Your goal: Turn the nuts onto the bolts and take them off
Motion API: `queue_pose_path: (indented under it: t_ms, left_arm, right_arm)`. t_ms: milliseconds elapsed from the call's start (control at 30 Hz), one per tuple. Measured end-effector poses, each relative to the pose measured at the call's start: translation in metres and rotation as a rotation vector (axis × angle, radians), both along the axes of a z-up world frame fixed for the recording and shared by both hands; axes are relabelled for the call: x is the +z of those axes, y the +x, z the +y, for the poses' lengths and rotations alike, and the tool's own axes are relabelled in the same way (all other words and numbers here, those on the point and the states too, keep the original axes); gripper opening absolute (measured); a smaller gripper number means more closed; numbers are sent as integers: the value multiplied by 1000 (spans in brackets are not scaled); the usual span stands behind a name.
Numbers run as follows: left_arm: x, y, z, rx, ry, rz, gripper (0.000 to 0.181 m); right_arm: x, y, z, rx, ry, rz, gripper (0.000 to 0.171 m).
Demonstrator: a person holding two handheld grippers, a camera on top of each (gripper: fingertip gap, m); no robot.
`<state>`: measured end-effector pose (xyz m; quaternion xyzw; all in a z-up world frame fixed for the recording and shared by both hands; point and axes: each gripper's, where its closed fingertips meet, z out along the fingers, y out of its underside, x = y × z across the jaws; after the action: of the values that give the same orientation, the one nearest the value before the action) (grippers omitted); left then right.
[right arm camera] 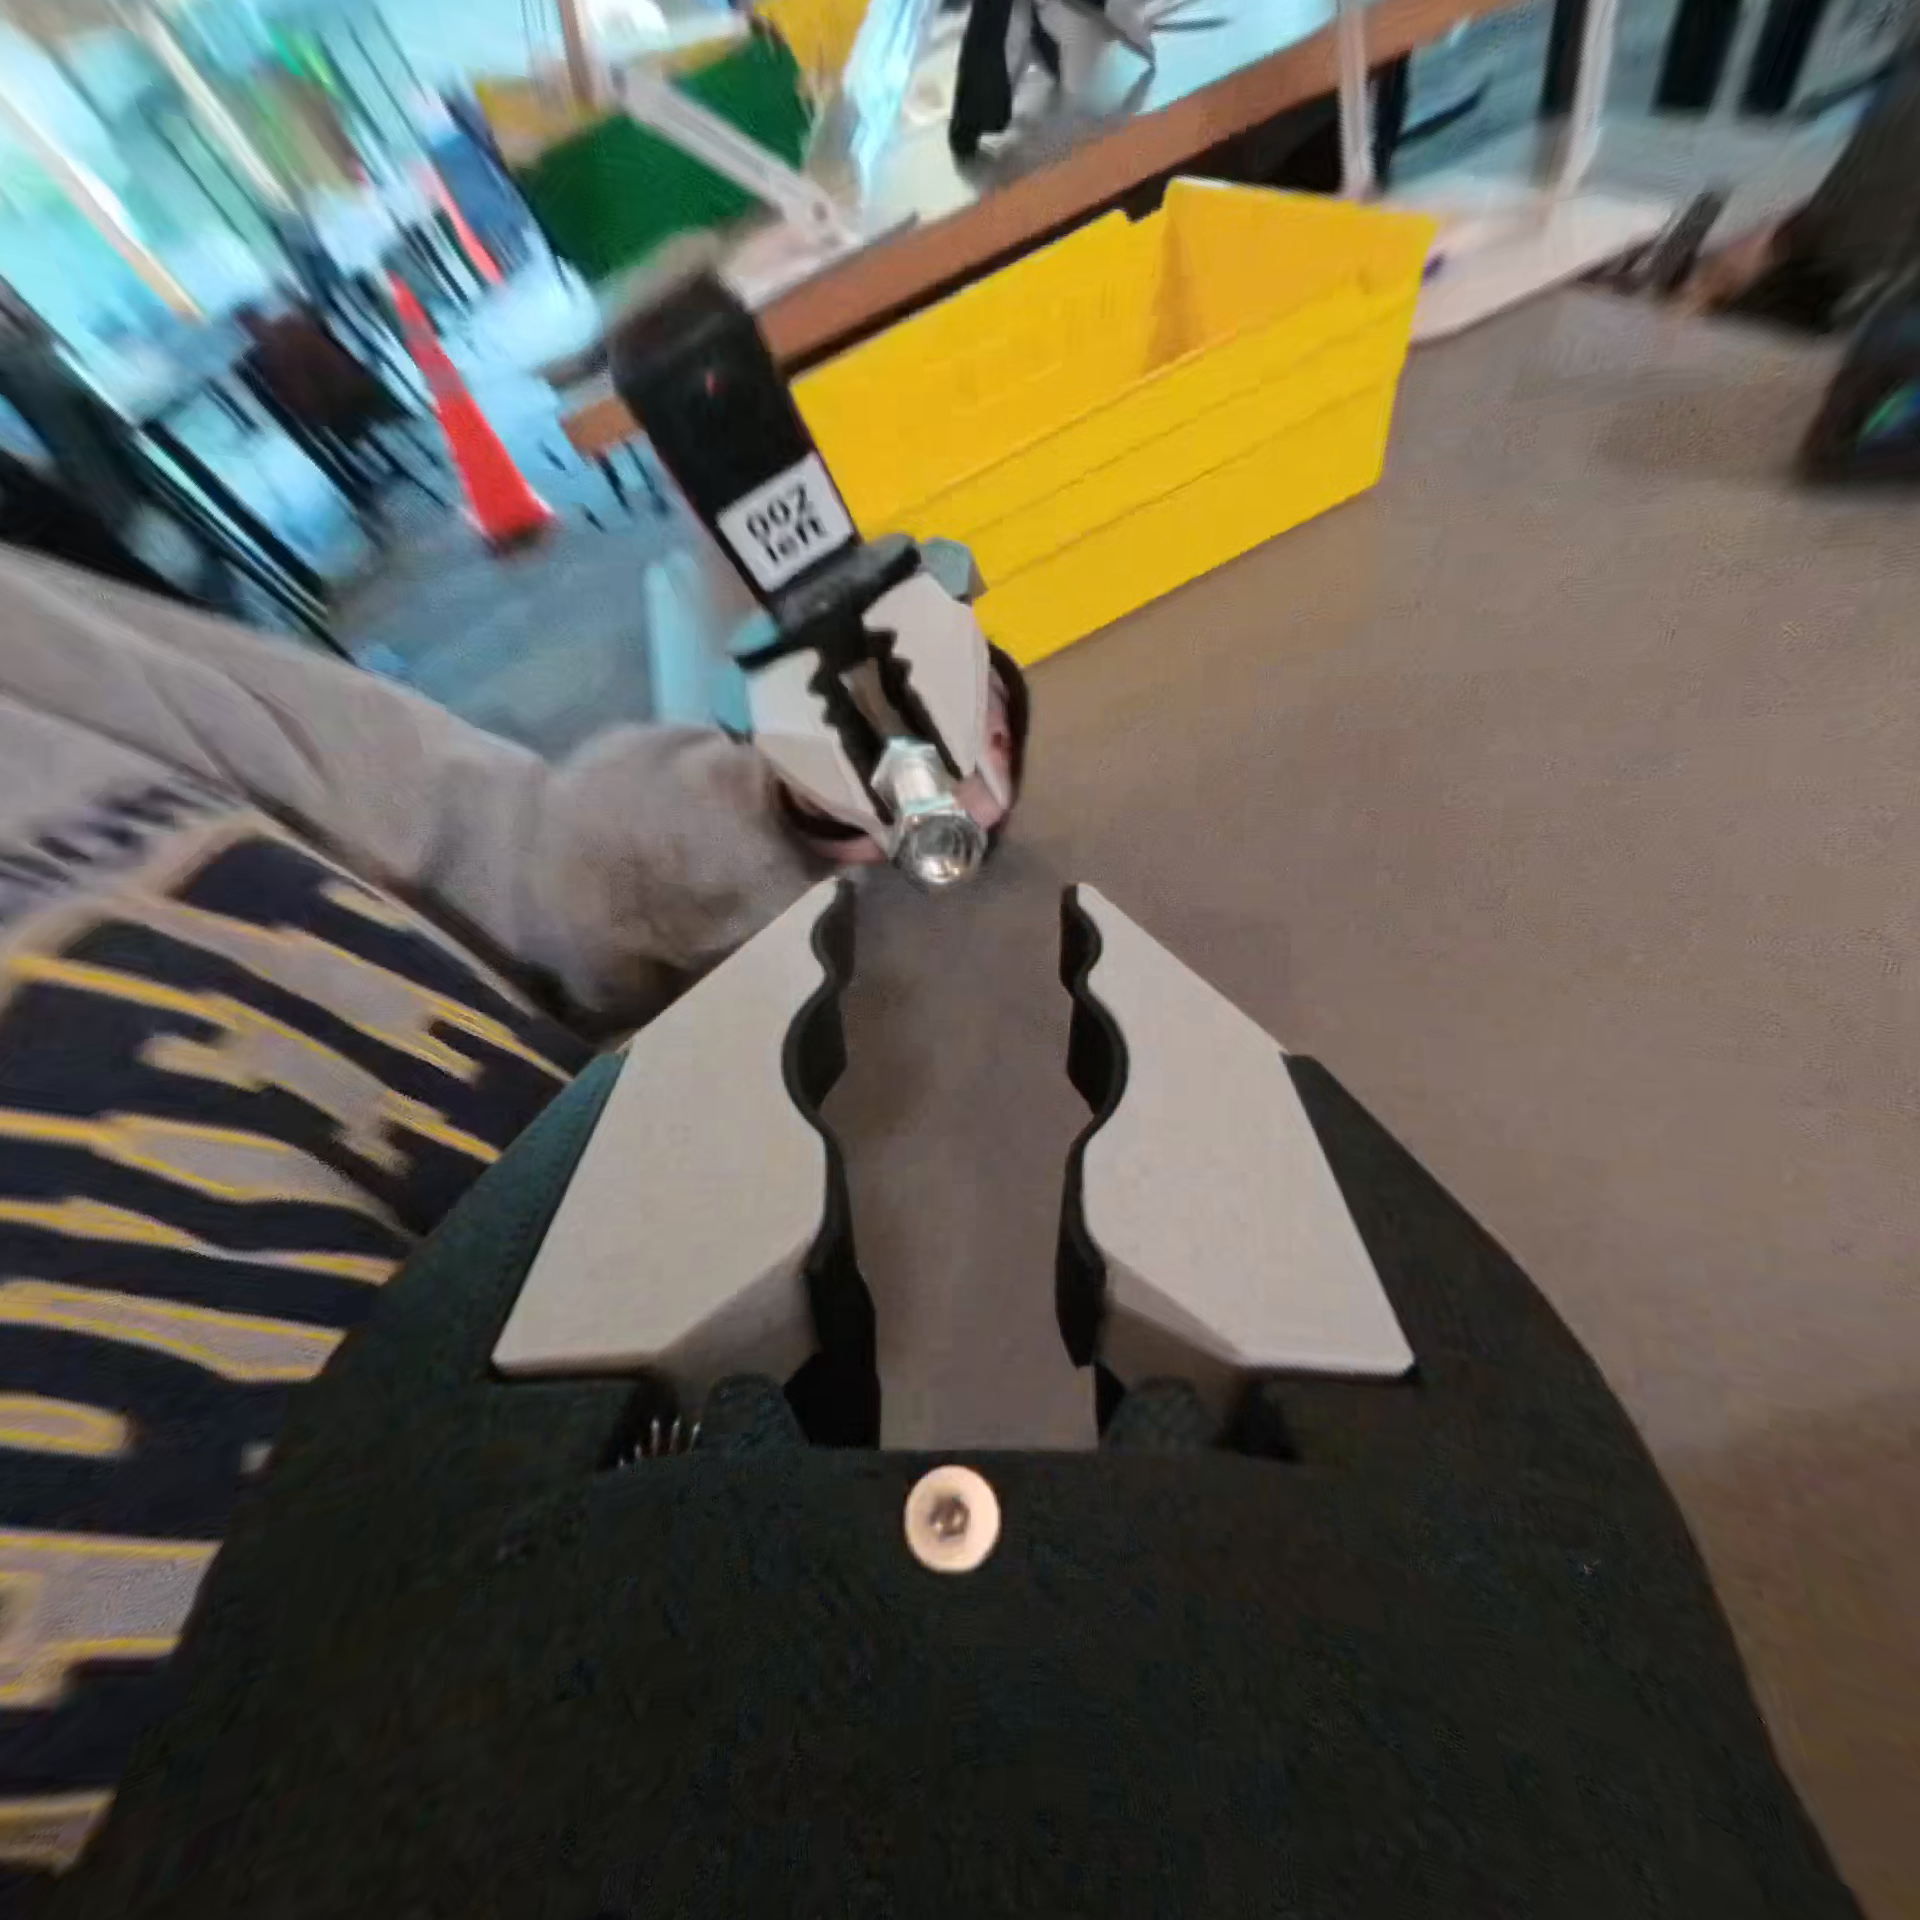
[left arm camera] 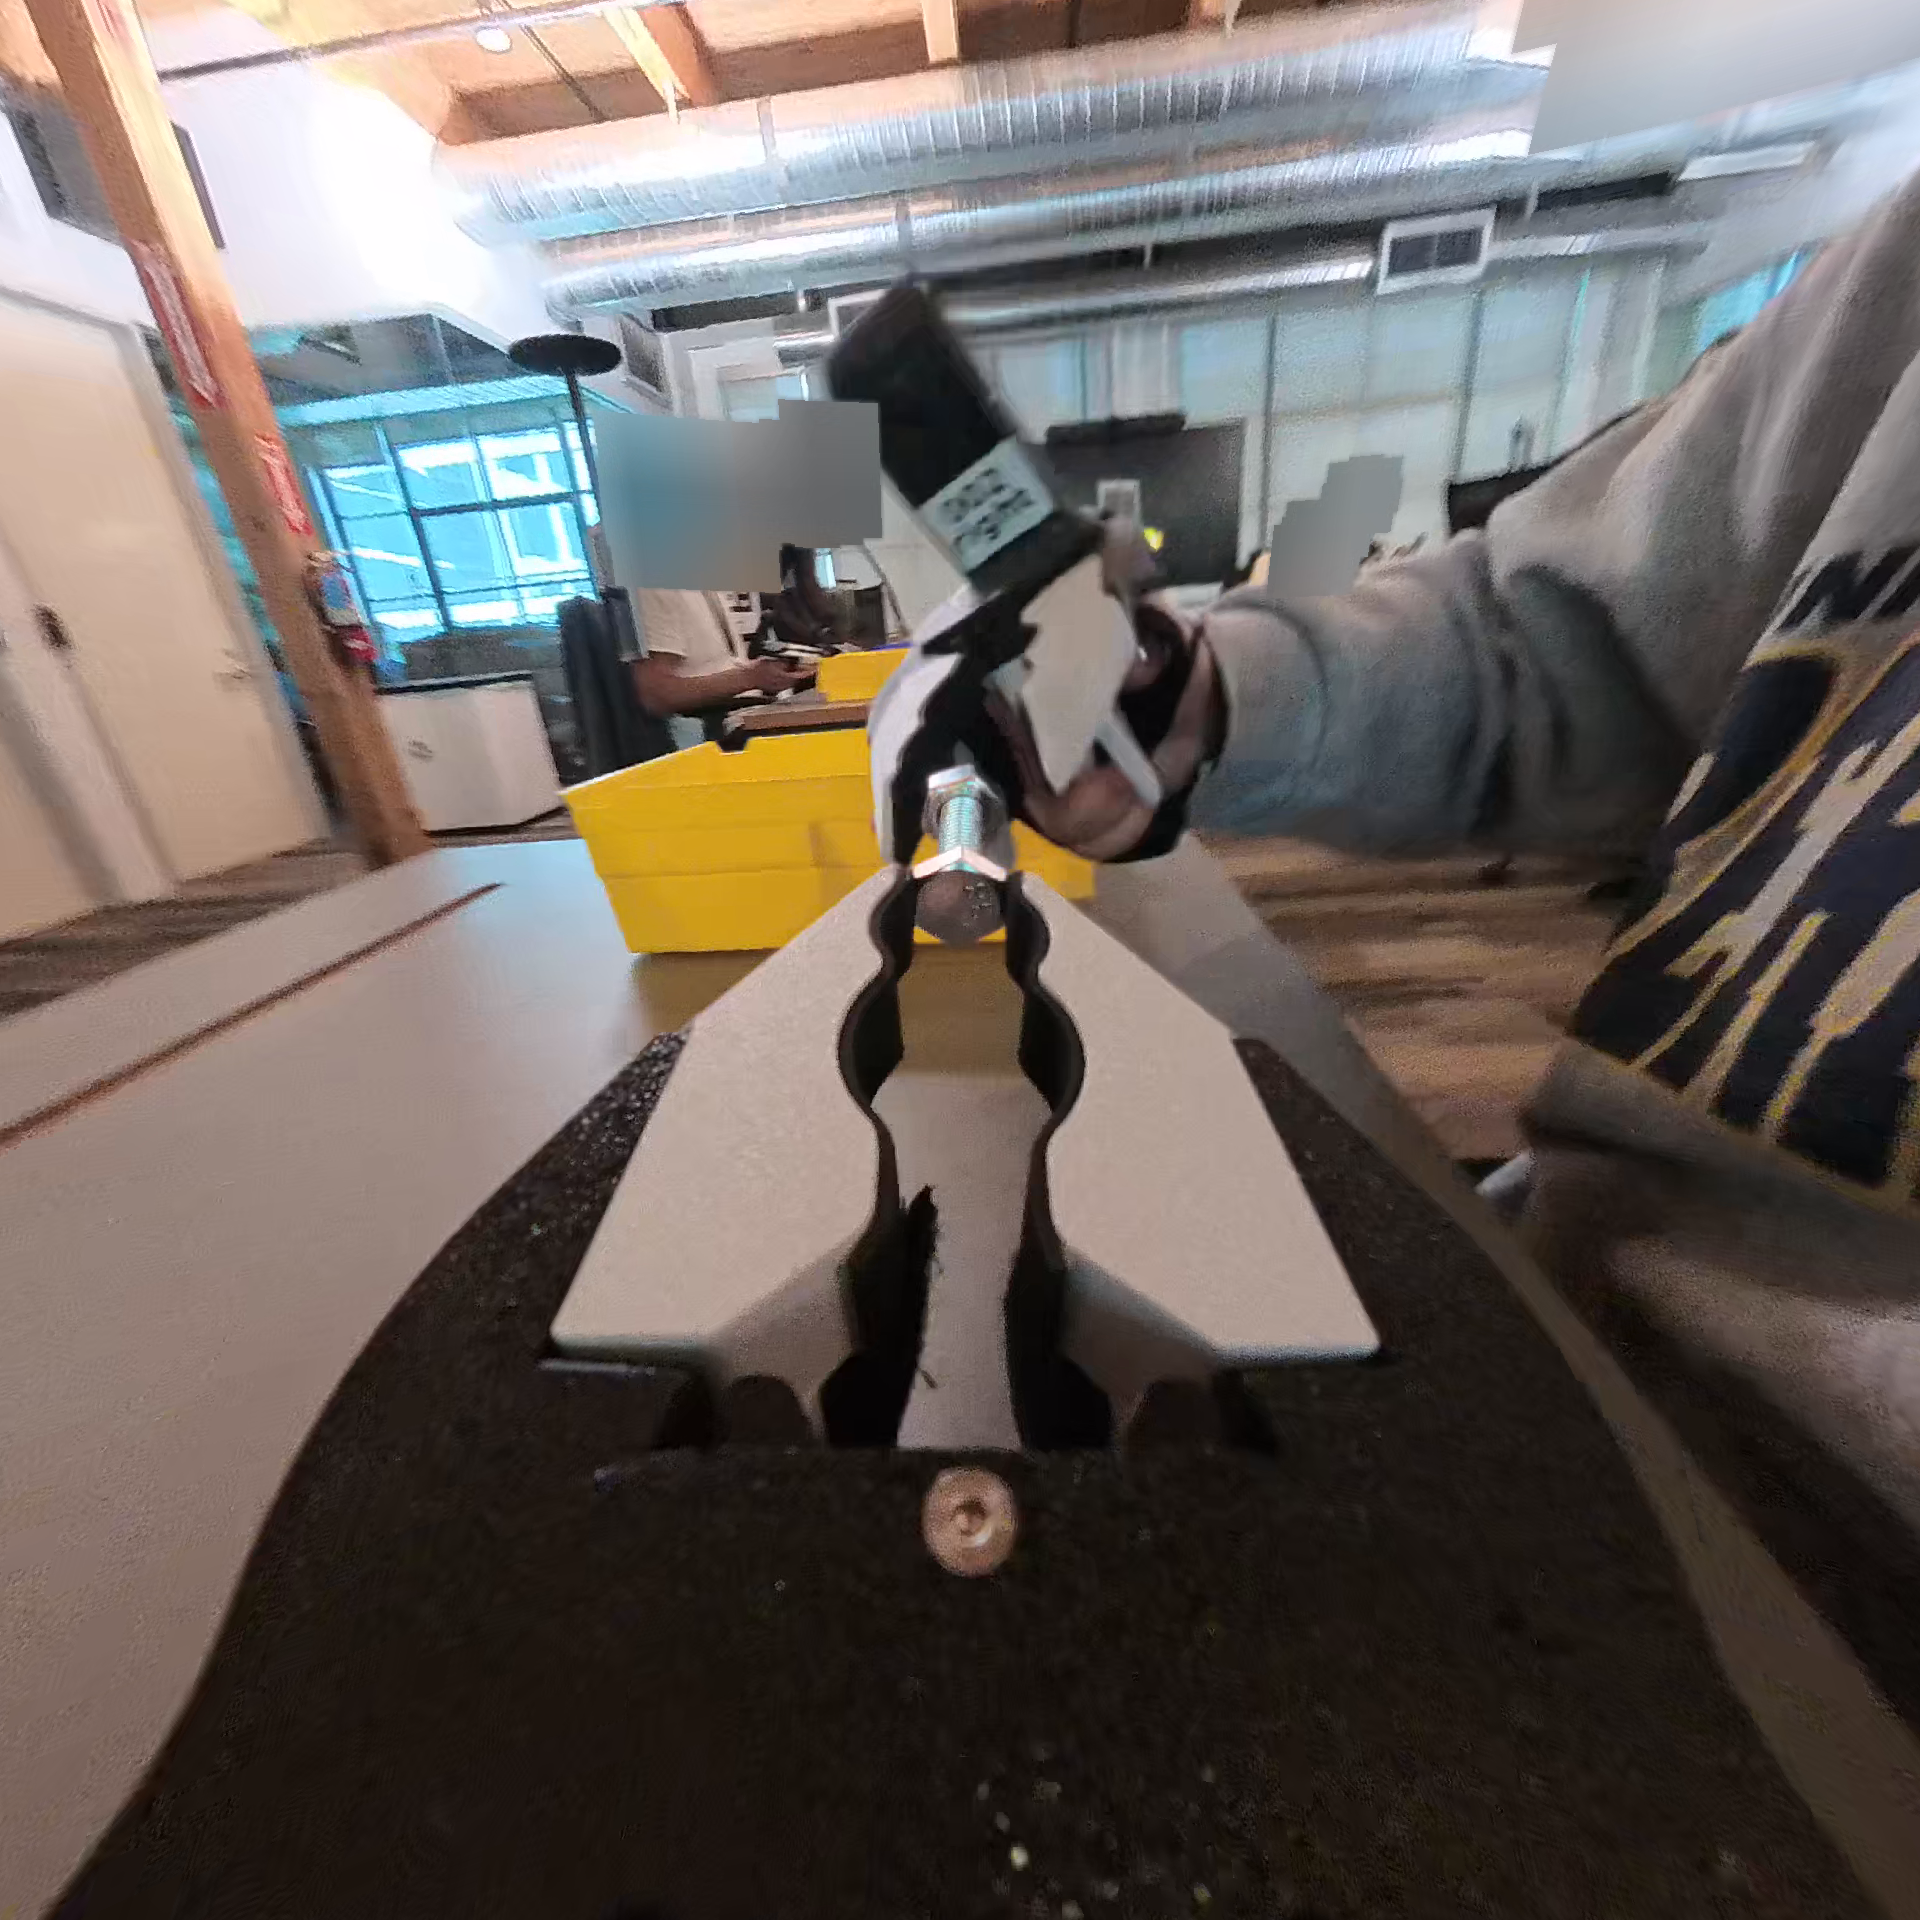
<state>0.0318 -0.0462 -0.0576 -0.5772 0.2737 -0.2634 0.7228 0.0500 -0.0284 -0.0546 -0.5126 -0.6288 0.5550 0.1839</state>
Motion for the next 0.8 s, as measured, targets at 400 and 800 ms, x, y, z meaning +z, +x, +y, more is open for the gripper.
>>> queue_pose_path:
  t_ms: [400, 800]
  left_arm:
    - [-18, 10, 6, 37, -18, 157, 15]
    - [-16, 10, 5, 6, -51, 107, 15]
  right_arm:
    - [12, -7, -8, 26, -387, -27, 32]
    - [-12, -7, -2, 14, -156, -58, 16]
